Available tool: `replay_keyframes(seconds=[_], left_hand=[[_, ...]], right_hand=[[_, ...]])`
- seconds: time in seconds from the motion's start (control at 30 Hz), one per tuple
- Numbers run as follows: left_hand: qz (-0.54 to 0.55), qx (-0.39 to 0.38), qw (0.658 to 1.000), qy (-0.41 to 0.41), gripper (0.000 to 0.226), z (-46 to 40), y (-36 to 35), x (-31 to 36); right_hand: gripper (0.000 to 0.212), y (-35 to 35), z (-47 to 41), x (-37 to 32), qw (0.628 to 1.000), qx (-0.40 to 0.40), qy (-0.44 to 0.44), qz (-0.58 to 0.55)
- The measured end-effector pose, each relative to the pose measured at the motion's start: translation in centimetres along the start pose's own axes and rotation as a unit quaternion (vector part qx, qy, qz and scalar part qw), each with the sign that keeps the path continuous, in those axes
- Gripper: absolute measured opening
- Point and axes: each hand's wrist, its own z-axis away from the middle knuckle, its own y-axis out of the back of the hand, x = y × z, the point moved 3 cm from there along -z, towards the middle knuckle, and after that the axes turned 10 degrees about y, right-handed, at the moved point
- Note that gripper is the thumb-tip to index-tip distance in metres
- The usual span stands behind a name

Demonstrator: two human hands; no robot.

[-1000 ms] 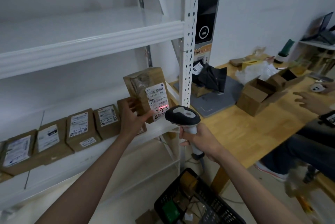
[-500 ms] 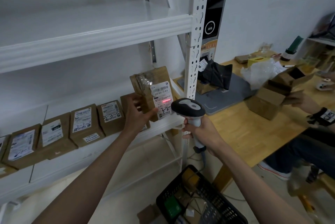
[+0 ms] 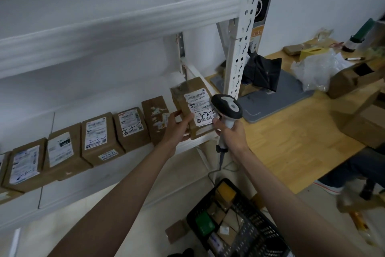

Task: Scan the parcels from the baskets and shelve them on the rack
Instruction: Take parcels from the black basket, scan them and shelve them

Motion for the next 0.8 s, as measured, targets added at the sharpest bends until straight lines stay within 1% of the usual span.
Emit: replay_keyframes(seconds=[0.07, 0.17, 0.23, 0.3, 0.4, 0.43, 0.6, 0.73, 0.8], left_hand=[[-0.024, 0.014, 0.999, 0.019, 0.045, -1.5, 0.3, -0.4], [-0.089, 0.050, 0.995, 0.007, 0.025, -3.6, 0.7, -1.0], [-0.120, 0.062, 0.991, 0.011, 0.021, -4.7, 1.0, -1.2], [-0.146, 0.058, 0.987, 0.023, 0.026, -5.5, 1.3, -1.1], [-0.173, 0.038, 0.984, 0.025, 0.035, -6.4, 1.7, -0.7], [-0.180, 0.036, 0.983, 0.022, 0.039, -6.6, 1.8, -0.7], [-0.214, 0.050, 0.976, 0.003, 0.039, -7.8, 2.2, -0.9], [-0.204, 0.051, 0.978, 0.006, 0.043, -8.1, 2.8, -1.1], [-0.210, 0.075, 0.974, -0.024, 0.044, -7.9, 3.1, -0.7]], right_hand=[[0.019, -1.1, -0.9, 0.8, 1.000, -0.007, -0.010, 0.009], [0.027, -3.0, -2.1, 2.3, 0.999, -0.001, -0.040, 0.019], [0.029, -4.2, -2.9, 3.3, 0.998, 0.014, -0.059, 0.028], [0.027, -5.2, -3.7, 4.3, 0.996, 0.019, -0.084, 0.027], [0.014, -6.3, -4.7, 5.5, 0.992, 0.016, -0.122, 0.022], [0.013, -6.5, -5.0, 5.8, 0.991, 0.016, -0.130, 0.019], [0.024, -7.1, -6.1, 6.7, 0.991, 0.026, -0.131, 0.035], [0.014, -7.1, -6.1, 7.8, 0.986, 0.024, -0.162, 0.039], [0.019, -6.6, -5.7, 8.2, 0.984, 0.032, -0.173, 0.034]])
